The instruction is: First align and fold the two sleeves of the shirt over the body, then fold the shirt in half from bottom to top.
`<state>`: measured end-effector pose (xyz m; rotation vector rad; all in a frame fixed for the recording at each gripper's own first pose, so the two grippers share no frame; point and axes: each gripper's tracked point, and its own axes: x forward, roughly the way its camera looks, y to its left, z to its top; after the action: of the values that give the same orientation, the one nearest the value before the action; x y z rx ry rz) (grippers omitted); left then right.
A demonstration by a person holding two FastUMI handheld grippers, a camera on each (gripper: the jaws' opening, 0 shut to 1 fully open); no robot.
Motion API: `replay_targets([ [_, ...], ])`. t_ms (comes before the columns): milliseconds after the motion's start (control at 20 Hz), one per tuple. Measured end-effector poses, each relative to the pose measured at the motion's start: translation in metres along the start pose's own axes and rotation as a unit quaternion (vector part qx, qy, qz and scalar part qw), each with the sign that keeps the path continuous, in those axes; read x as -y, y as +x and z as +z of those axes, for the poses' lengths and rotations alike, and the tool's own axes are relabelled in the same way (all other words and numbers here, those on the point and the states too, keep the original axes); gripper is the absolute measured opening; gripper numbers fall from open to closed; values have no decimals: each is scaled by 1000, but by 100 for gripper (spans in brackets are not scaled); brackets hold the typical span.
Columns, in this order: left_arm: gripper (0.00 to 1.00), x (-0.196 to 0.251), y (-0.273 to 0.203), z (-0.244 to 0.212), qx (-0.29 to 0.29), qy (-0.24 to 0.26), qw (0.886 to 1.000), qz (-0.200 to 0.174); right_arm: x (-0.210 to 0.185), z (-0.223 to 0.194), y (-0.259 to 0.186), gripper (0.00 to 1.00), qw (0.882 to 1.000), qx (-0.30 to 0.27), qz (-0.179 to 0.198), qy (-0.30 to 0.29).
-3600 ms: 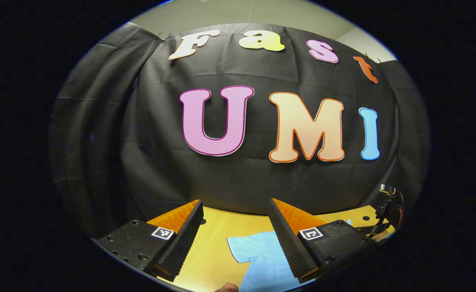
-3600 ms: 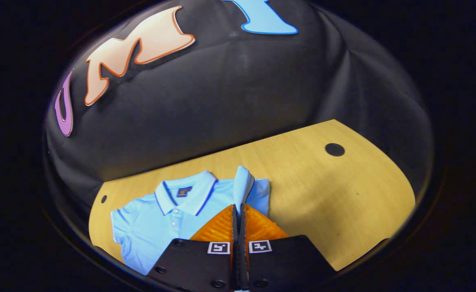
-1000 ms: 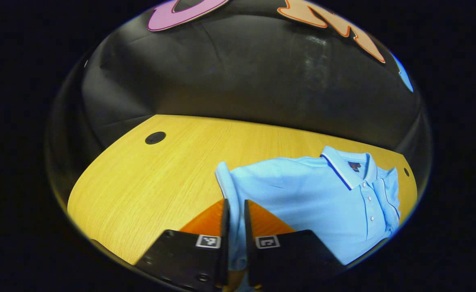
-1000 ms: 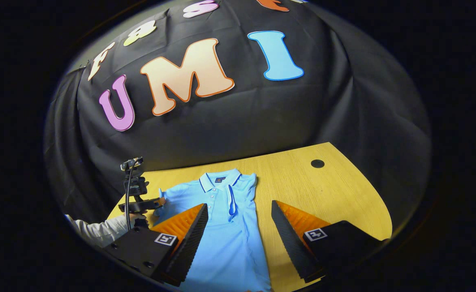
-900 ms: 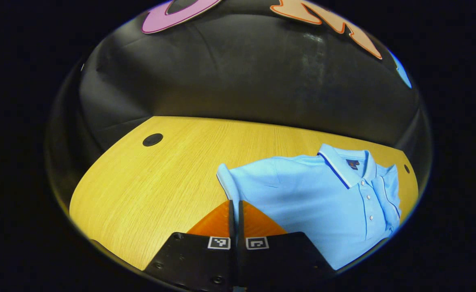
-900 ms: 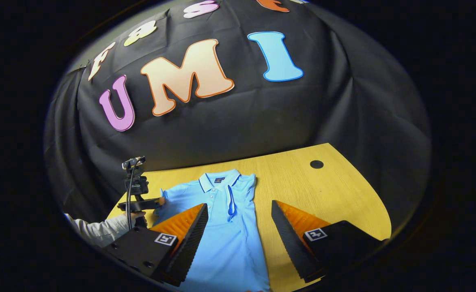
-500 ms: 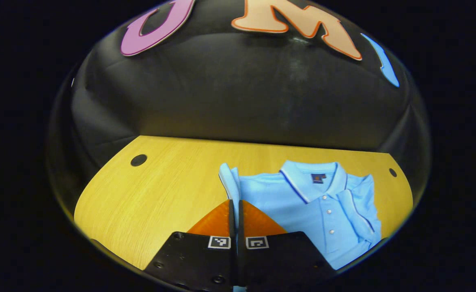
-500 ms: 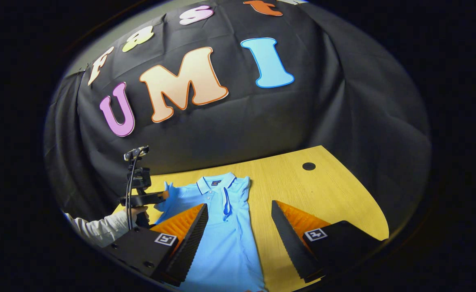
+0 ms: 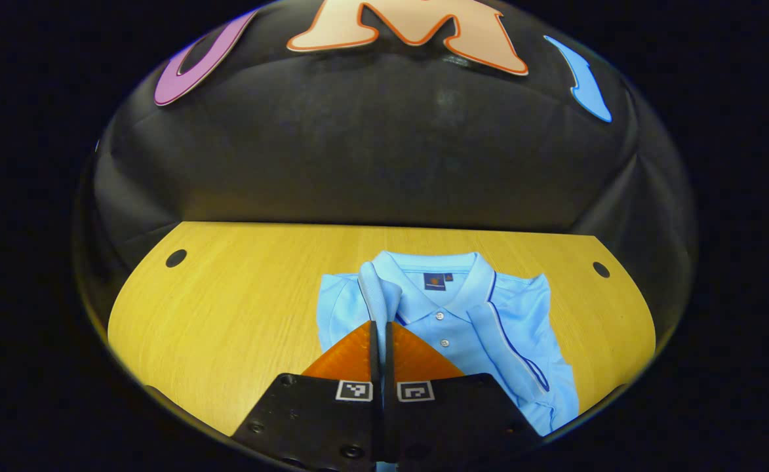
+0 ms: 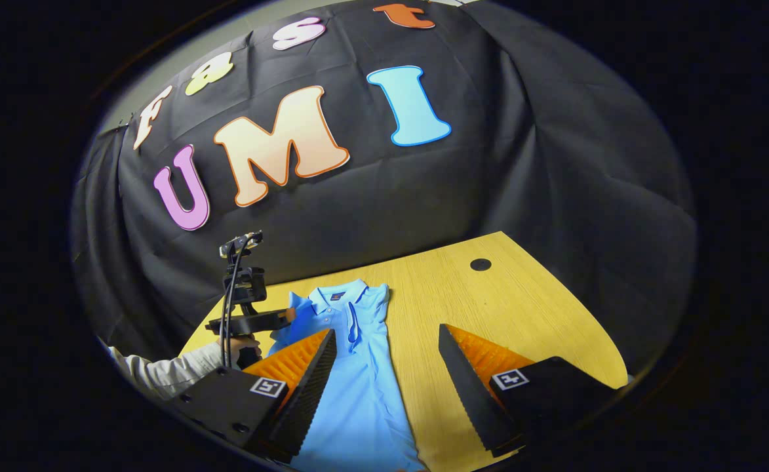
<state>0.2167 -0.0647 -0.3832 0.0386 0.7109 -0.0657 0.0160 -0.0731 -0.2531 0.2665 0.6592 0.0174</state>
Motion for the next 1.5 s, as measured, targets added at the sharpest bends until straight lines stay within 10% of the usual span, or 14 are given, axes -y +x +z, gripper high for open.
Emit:
replay_targets([
  [200,3,32,0,-12,-16,-18,997,-66,-9,-6,7,98,1000,-4,2,1],
  [350,95,29,-11,6,16,1,997,-79,-19,-8,15,98,1000,-1,3,0],
  [950,96,-29,-193,43,130,15,989,-70,-59,-28,-4,98,998,19,38,-50],
  [1500,96,-65,-312,-50,119,21,992,-30,-44,-85,-88,98,994,3,51,-100],
])
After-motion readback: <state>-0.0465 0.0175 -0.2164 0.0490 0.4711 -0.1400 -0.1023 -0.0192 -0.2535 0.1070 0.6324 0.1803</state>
